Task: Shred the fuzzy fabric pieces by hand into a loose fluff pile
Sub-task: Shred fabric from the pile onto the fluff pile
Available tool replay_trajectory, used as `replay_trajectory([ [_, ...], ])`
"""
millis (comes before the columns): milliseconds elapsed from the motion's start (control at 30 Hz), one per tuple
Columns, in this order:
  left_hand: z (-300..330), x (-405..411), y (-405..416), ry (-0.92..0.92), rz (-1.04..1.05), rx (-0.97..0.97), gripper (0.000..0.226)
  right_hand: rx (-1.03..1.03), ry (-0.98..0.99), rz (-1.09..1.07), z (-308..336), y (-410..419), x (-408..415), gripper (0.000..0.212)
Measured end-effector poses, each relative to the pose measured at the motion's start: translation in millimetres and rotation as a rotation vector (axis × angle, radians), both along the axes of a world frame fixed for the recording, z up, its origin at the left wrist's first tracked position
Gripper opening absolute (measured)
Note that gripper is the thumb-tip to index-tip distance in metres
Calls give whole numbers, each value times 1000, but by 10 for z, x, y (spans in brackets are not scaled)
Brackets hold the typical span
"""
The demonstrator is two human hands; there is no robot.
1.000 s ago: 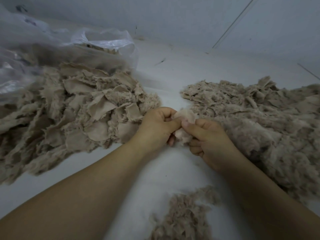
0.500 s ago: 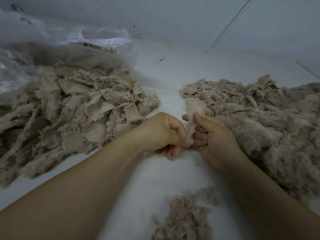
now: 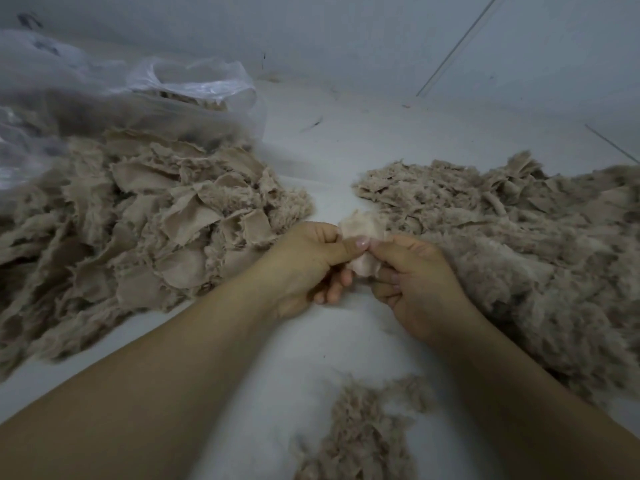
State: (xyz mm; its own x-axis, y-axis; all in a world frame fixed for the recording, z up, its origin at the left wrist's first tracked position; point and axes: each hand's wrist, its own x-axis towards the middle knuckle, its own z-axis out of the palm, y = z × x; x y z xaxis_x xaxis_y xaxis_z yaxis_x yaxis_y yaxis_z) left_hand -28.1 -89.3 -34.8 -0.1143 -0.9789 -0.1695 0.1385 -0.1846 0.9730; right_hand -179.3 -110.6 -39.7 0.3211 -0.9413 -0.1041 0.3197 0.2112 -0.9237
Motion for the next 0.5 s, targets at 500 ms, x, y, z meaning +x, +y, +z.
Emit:
replay_trajectory([
  [500, -171, -151, -74, -458, 230, -374, 16, 146, -284, -295, 60, -3, -7, 42],
])
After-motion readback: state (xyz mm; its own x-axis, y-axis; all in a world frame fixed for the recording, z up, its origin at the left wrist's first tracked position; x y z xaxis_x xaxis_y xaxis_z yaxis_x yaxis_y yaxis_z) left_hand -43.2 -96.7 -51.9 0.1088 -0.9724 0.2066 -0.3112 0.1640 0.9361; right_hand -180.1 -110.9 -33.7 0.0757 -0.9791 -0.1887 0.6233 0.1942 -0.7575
